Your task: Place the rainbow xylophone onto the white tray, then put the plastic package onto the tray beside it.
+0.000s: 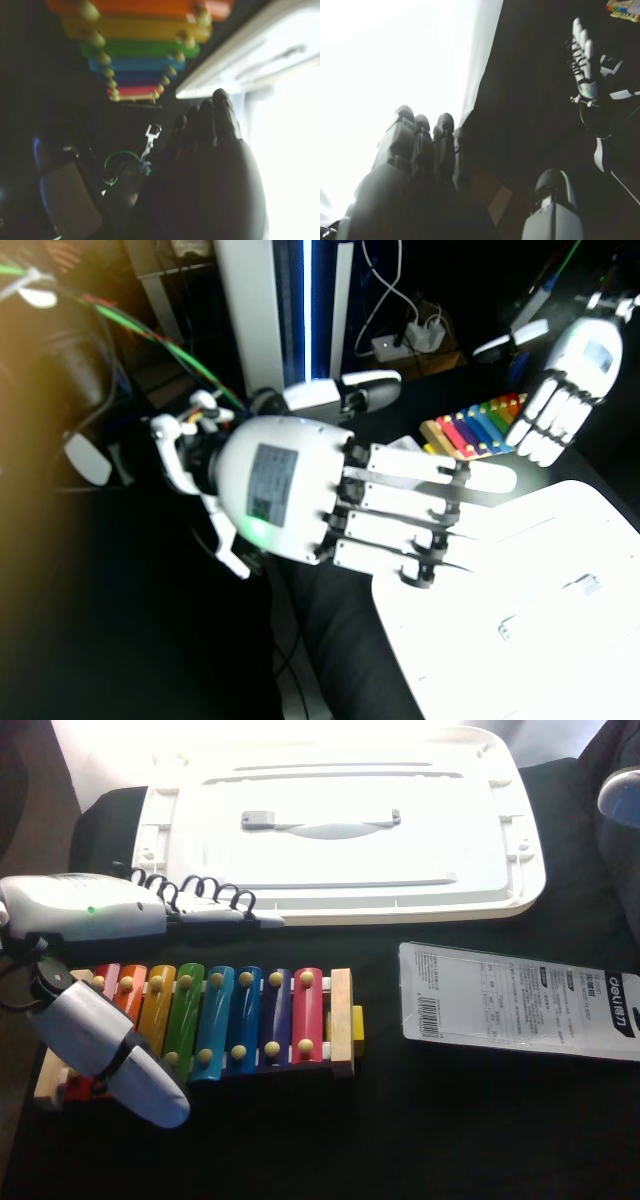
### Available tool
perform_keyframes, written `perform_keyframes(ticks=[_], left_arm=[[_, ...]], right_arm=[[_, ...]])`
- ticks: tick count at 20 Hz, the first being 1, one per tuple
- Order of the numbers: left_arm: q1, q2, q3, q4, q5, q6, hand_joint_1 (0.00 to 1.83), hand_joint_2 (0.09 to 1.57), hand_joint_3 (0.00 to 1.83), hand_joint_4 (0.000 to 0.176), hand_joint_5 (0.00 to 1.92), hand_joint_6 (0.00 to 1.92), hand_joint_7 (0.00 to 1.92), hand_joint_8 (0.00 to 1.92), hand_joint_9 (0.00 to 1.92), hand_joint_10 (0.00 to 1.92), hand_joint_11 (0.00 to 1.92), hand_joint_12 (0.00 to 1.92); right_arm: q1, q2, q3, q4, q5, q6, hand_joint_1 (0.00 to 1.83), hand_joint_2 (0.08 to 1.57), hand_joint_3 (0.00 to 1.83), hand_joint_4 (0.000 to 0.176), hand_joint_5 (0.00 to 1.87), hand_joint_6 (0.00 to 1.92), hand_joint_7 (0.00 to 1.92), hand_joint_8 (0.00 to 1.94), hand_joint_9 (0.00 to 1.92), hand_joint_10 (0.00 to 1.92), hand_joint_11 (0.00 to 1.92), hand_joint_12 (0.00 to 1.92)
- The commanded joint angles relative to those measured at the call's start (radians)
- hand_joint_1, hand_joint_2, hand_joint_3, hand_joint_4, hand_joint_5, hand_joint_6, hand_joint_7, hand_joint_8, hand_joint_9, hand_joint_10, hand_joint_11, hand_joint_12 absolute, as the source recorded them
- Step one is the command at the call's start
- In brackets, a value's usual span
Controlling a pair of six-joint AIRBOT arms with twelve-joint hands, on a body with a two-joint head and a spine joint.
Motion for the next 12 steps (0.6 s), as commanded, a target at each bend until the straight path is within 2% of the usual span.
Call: perform_keyframes(ticks=[1,2,3,4,5,8,9,10,12], left_arm=[[-0.004,-0.006,0.007,-0.045,-0.058,-0.014,0.48,0.65,0.00,0.012,0.00,0.00,0.05,0.00,0.07,0.01,0.15,0.05],[-0.001,-0.007,0.007,-0.045,-0.058,-0.014,0.46,0.66,0.00,0.014,0.00,0.00,0.04,0.00,0.07,0.01,0.14,0.05],[0.004,-0.008,0.007,-0.041,-0.059,-0.018,0.51,0.65,0.00,0.030,0.00,0.00,0.02,0.00,0.04,0.00,0.10,0.03],[0.008,-0.009,0.008,-0.029,-0.059,-0.031,0.50,0.64,0.00,0.016,0.00,0.00,0.03,0.00,0.05,0.01,0.12,0.04],[0.013,-0.011,0.011,-0.026,-0.059,-0.038,0.48,0.64,0.00,0.000,0.00,0.00,0.04,0.01,0.06,0.01,0.15,0.05],[0.020,-0.023,0.024,-0.026,-0.046,-0.039,0.49,0.62,0.00,0.043,0.00,0.00,0.01,0.00,0.04,0.00,0.12,0.04],[0.020,-0.030,0.031,-0.026,-0.041,-0.039,0.49,0.62,0.00,0.051,0.00,0.00,0.00,0.00,0.03,0.00,0.09,0.03],[0.021,-0.037,0.038,-0.026,-0.034,-0.039,0.46,0.61,0.00,0.082,0.00,0.00,0.00,0.00,0.01,0.00,0.08,0.02],[0.030,-0.046,0.048,-0.028,-0.022,-0.039,0.48,0.62,0.00,0.071,0.00,0.00,0.00,0.00,0.00,0.00,0.04,0.00]], right_arm=[[0.008,0.000,0.007,0.047,0.110,0.009,0.45,0.88,0.00,0.053,0.23,0.01,0.26,0.00,0.02,0.00,0.00,0.00],[0.008,-0.002,0.008,0.046,0.110,0.009,0.46,0.88,0.00,0.058,0.24,0.01,0.26,0.00,0.02,0.00,0.00,0.00],[0.008,-0.004,0.009,0.046,0.110,0.009,0.48,0.86,0.00,0.079,0.25,0.01,0.25,0.00,0.03,0.00,0.00,0.00],[0.008,-0.009,0.013,0.046,0.110,0.009,0.48,0.85,0.00,0.084,0.25,0.01,0.25,0.00,0.03,0.00,0.00,0.00],[0.008,-0.012,0.015,0.045,0.110,0.010,0.48,0.85,0.00,0.072,0.24,0.01,0.22,0.00,0.02,0.00,0.01,0.00],[0.007,-0.016,0.016,0.045,0.109,0.013,0.49,0.89,0.01,0.063,0.23,0.00,0.21,0.01,0.03,0.00,0.05,0.02],[0.006,-0.016,0.016,0.044,0.109,0.013,0.49,0.88,0.00,0.061,0.23,0.00,0.20,0.00,0.03,0.00,0.05,0.02],[0.005,-0.016,0.016,0.044,0.109,0.014,0.48,0.87,0.00,0.055,0.22,0.00,0.21,0.00,0.03,0.00,0.05,0.02],[0.004,-0.016,0.016,0.042,0.109,0.015,0.47,0.88,0.00,0.064,0.22,0.00,0.20,0.00,0.04,0.01,0.05,0.02]])
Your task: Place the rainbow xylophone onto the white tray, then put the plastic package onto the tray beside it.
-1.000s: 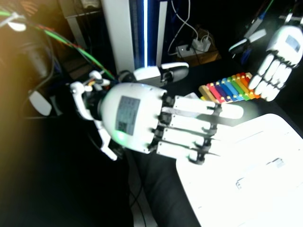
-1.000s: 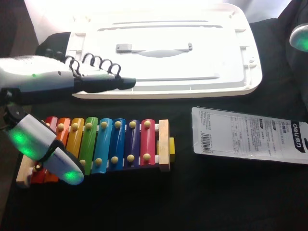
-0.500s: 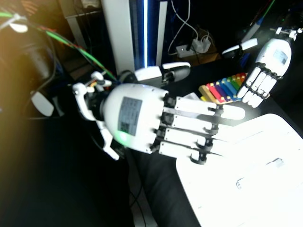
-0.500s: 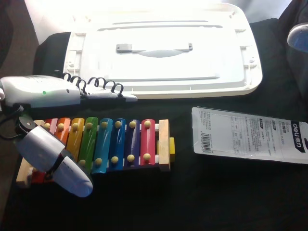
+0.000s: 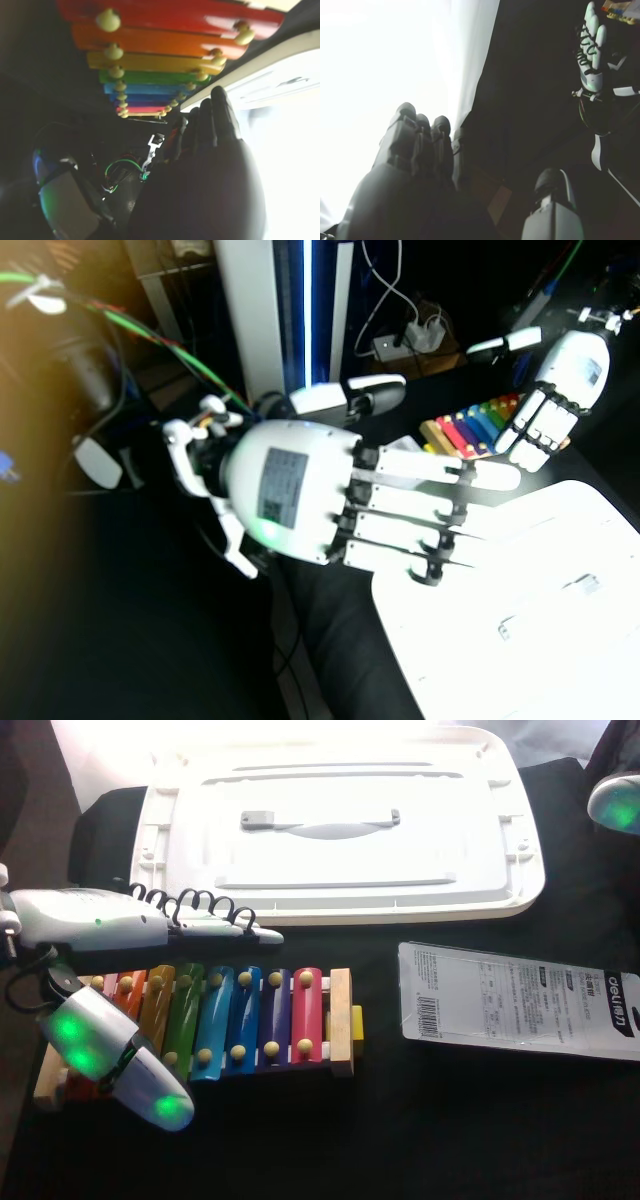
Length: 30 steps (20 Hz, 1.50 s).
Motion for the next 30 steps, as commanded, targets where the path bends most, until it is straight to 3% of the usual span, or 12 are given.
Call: perform_keyframes(ticks=[1,8,10,13,15,16,17,18,21,25,27,30], left_arm=[[-0.001,-0.009,0.006,-0.040,-0.037,-0.013,0.49,0.62,0.00,0.065,0.00,0.00,0.00,0.00,0.00,0.00,0.04,0.00],[0.015,-0.032,0.025,-0.051,-0.003,0.004,0.51,0.60,0.00,0.110,0.00,0.00,0.00,0.00,0.00,0.00,0.00,0.00],[0.028,-0.037,0.025,-0.079,0.012,0.041,0.47,0.62,0.01,0.073,0.00,0.00,0.00,0.00,0.00,0.00,0.01,0.00],[0.049,-0.045,0.025,-0.119,0.029,0.085,0.49,0.62,0.00,0.112,0.00,0.00,0.00,0.00,0.00,0.00,0.00,0.00],[0.060,-0.050,0.024,-0.119,0.035,0.090,0.51,0.64,0.01,0.107,0.00,0.00,0.00,0.00,0.00,0.00,0.01,0.00],[0.065,-0.053,0.023,-0.120,0.039,0.095,0.51,0.66,0.02,0.086,0.00,0.00,0.00,0.00,0.00,0.00,0.03,0.01],[0.069,-0.056,0.020,-0.120,0.045,0.104,0.53,0.67,0.01,0.100,0.00,0.00,0.00,0.00,0.00,0.00,0.01,0.00],[0.078,-0.060,0.010,-0.128,0.073,0.143,0.55,0.69,0.02,0.064,0.00,0.00,0.00,0.00,0.01,0.01,0.06,0.03],[0.097,-0.072,0.001,-0.141,0.112,0.195,0.66,0.72,0.02,0.103,0.00,0.00,0.02,0.01,0.06,0.02,0.09,0.04],[0.112,-0.078,0.003,-0.142,0.126,0.199,0.87,0.81,0.01,0.097,0.00,0.00,0.12,0.01,0.18,0.01,0.19,0.10],[0.117,-0.080,0.003,-0.142,0.124,0.199,0.95,0.94,0.00,0.063,0.06,0.00,0.20,0.00,0.24,0.01,0.21,0.14],[0.126,-0.082,0.003,-0.143,0.122,0.199,1.13,1.02,0.00,0.080,0.15,0.00,0.32,0.00,0.37,0.01,0.24,0.19]], right_arm=[[0.004,0.001,0.005,0.045,0.109,0.010,0.48,0.89,0.01,0.068,0.23,0.00,0.19,0.00,0.04,0.01,0.06,0.03],[0.004,-0.007,0.005,0.038,0.110,0.013,0.42,0.90,0.01,0.057,0.22,0.01,0.16,0.00,0.07,0.01,0.07,0.04],[0.004,-0.008,0.004,0.038,0.110,0.014,0.40,0.91,0.01,0.049,0.23,0.01,0.15,0.00,0.07,0.00,0.05,0.04],[0.004,-0.014,0.004,0.038,0.110,0.016,0.41,0.91,0.00,0.047,0.23,0.00,0.16,0.00,0.09,0.01,0.07,0.05],[0.004,-0.016,0.004,0.036,0.110,0.017,0.42,0.91,0.00,0.038,0.23,0.00,0.14,0.00,0.08,0.01,0.07,0.05],[0.004,-0.016,0.004,0.036,0.110,0.017,0.43,0.90,0.00,0.037,0.24,0.00,0.14,0.00,0.07,0.00,0.05,0.04],[0.004,-0.017,0.004,0.036,0.110,0.017,0.43,0.89,0.00,0.041,0.24,0.00,0.14,0.00,0.07,0.00,0.03,0.03],[0.004,-0.018,0.004,0.036,0.110,0.017,0.42,0.88,0.00,0.045,0.24,0.00,0.15,0.00,0.07,0.00,0.01,0.03],[0.004,-0.018,0.003,0.034,0.111,0.020,0.43,0.90,0.00,0.039,0.24,0.00,0.16,0.00,0.08,0.01,0.02,0.03],[0.004,-0.018,0.001,0.032,0.118,0.021,0.42,0.90,0.00,0.042,0.25,0.01,0.17,0.01,0.10,0.01,0.03,0.04],[0.004,-0.018,0.001,0.032,0.121,0.023,0.41,0.90,0.00,0.043,0.24,0.00,0.19,0.01,0.11,0.01,0.07,0.06],[0.004,-0.018,0.001,0.032,0.123,0.023,0.44,0.90,0.00,0.039,0.26,0.01,0.18,0.00,0.12,0.01,0.06,0.07]])
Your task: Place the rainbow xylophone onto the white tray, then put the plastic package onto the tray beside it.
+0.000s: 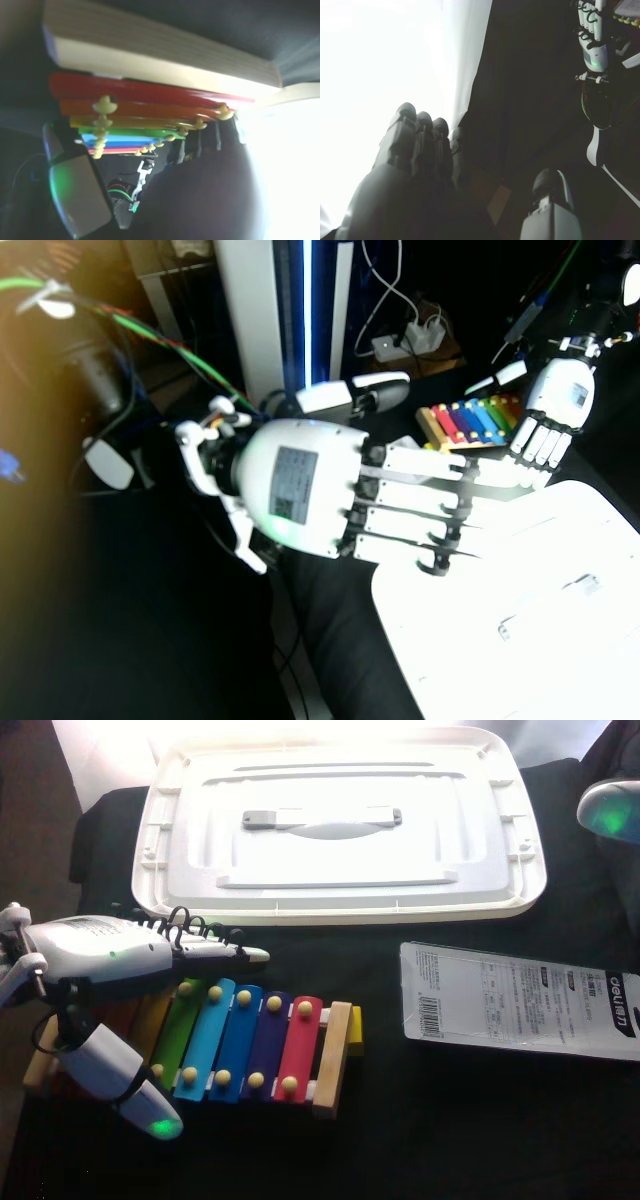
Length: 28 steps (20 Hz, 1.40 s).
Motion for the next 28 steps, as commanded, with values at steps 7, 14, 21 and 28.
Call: perform_keyframes(ticks=[7,14,21,28], left_arm=[[0.021,-0.024,-0.003,0.016,-0.004,-0.004,1.28,1.13,0.00,0.029,0.57,0.00,0.57,0.37,0.50,0.91,0.37,1.36],[0.020,-0.025,0.002,-0.022,-0.020,0.012,1.24,1.13,0.00,0.033,0.62,0.03,0.32,1.10,0.35,1.32,0.37,1.54],[0.020,-0.012,0.004,-0.118,-0.043,0.081,0.98,1.18,0.00,0.051,0.16,0.95,0.17,1.17,0.26,1.37,0.25,1.69],[0.017,0.011,0.009,-0.268,-0.077,0.190,0.92,1.16,0.00,0.101,0.26,0.78,0.24,1.00,0.33,1.17,0.27,1.56]], right_arm=[[0.005,-0.002,0.001,0.046,0.117,0.013,0.44,0.90,0.00,0.045,0.27,0.00,0.21,0.01,0.13,0.01,0.04,0.09],[0.005,-0.003,0.001,0.046,0.118,0.013,0.47,0.86,0.00,0.028,0.30,0.00,0.16,0.00,0.14,0.00,0.00,0.24],[0.005,-0.004,0.001,0.046,0.120,0.013,0.49,0.86,0.00,0.018,0.32,0.00,0.18,0.00,0.14,0.00,0.00,0.26],[0.005,-0.004,0.001,0.046,0.120,0.013,0.50,0.87,0.00,0.013,0.29,0.00,0.17,0.00,0.15,0.00,0.00,0.31]])
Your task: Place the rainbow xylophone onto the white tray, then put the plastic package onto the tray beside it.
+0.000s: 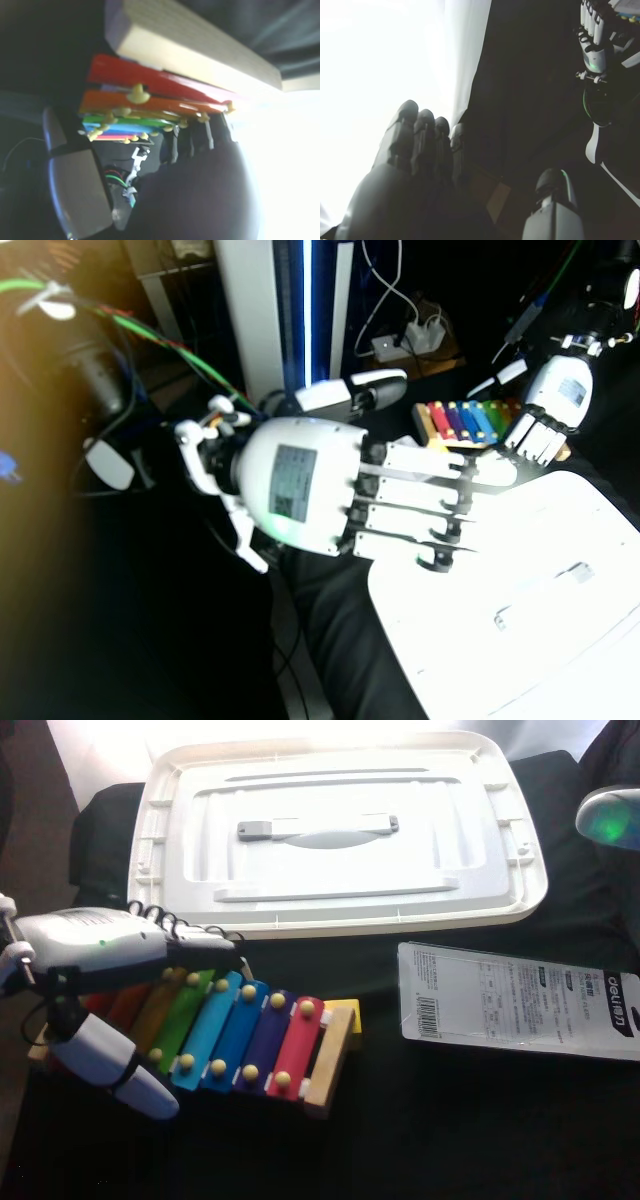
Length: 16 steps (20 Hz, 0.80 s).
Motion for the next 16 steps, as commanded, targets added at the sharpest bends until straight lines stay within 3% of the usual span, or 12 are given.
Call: perform_keyframes(ticks=[1,2,3,4,5,6,7,8,10,11,13,16], left_arm=[[-0.003,0.002,0.005,-0.020,-0.013,0.004,0.91,1.16,0.00,0.090,0.25,0.73,0.24,0.96,0.36,1.12,0.31,1.53],[-0.011,0.003,0.008,-0.021,-0.013,0.005,0.90,1.16,0.00,0.090,0.27,0.71,0.24,0.90,0.37,1.04,0.32,1.47],[-0.020,0.006,0.009,-0.021,-0.013,0.007,0.98,1.14,0.00,0.064,0.33,0.58,0.28,0.79,0.35,0.95,0.26,1.42],[-0.036,0.013,0.009,-0.021,-0.013,0.014,1.00,1.12,0.00,0.094,0.40,0.46,0.34,0.79,0.39,0.95,0.29,1.39],[-0.039,0.015,0.009,-0.021,-0.013,0.015,1.00,1.12,0.00,0.094,0.40,0.46,0.34,0.79,0.39,0.95,0.29,1.39],[-0.047,0.019,0.009,-0.021,-0.013,0.016,1.06,1.08,0.00,0.056,0.47,0.40,0.38,0.80,0.45,0.95,0.34,1.34],[-0.055,0.024,0.009,-0.021,-0.014,0.016,1.00,1.11,0.00,0.081,0.44,0.34,0.33,0.85,0.39,1.03,0.29,1.40],[-0.066,0.031,0.009,-0.021,-0.018,0.016,0.97,1.12,0.00,0.092,0.42,0.32,0.31,0.86,0.35,1.05,0.25,1.40],[-0.087,0.044,0.009,-0.022,-0.027,0.016,0.92,1.10,0.00,0.052,0.50,0.34,0.41,0.87,0.46,0.98,0.39,1.23],[-0.099,0.053,0.008,-0.026,-0.037,0.016,0.88,1.09,0.00,0.049,0.51,0.43,0.46,0.86,0.51,0.92,0.41,1.19],[-0.117,0.064,0.007,-0.036,-0.056,0.016,0.82,1.11,0.00,0.000,0.58,0.46,0.53,0.79,0.58,0.87,0.47,1.18],[-0.150,0.077,0.009,-0.037,-0.072,0.016,1.06,1.05,0.00,0.000,0.67,0.35,0.53,0.73,0.53,0.84,0.41,1.04]], right_arm=[[0.004,-0.001,0.001,0.046,0.113,0.013,0.50,0.88,0.00,0.015,0.29,0.00,0.16,0.00,0.13,0.00,0.00,0.28],[0.004,-0.001,0.001,0.046,0.113,0.013,0.50,0.87,0.00,0.015,0.29,0.00,0.16,0.00,0.14,0.00,0.00,0.27],[0.004,0.000,0.001,0.046,0.114,0.013,0.51,0.86,0.00,0.010,0.28,0.00,0.16,0.00,0.14,0.00,0.00,0.32],[0.004,0.000,0.001,0.046,0.115,0.013,0.49,0.86,0.00,0.016,0.28,0.00,0.18,0.00,0.15,0.00,0.00,0.38],[0.004,0.000,0.001,0.046,0.115,0.013,0.49,0.86,0.00,0.016,0.28,0.00,0.18,0.00,0.15,0.00,0.00,0.38],[0.004,0.000,0.001,0.046,0.115,0.013,0.50,0.88,0.00,0.015,0.28,0.00,0.19,0.00,0.17,0.01,0.00,0.43],[0.004,0.000,0.001,0.046,0.115,0.013,0.49,0.88,0.00,0.016,0.27,0.00,0.19,0.00,0.17,0.01,0.00,0.43],[0.004,0.000,0.001,0.046,0.115,0.013,0.50,0.89,0.00,0.009,0.26,0.00,0.18,0.00,0.16,0.00,0.00,0.41],[0.004,0.000,0.001,0.046,0.116,0.013,0.48,0.88,0.00,0.015,0.27,0.00,0.18,0.00,0.16,0.00,0.00,0.43],[0.004,0.000,0.001,0.046,0.116,0.013,0.47,0.88,0.00,0.014,0.27,0.00,0.18,0.00,0.16,0.00,0.00,0.41],[0.004,0.000,0.001,0.046,0.116,0.013,0.51,0.88,0.00,0.006,0.26,0.00,0.17,0.00,0.16,0.00,0.00,0.44],[0.004,0.000,0.001,0.046,0.116,0.013,0.50,0.86,0.00,0.017,0.25,0.00,0.18,0.00,0.17,0.00,0.00,0.45]])
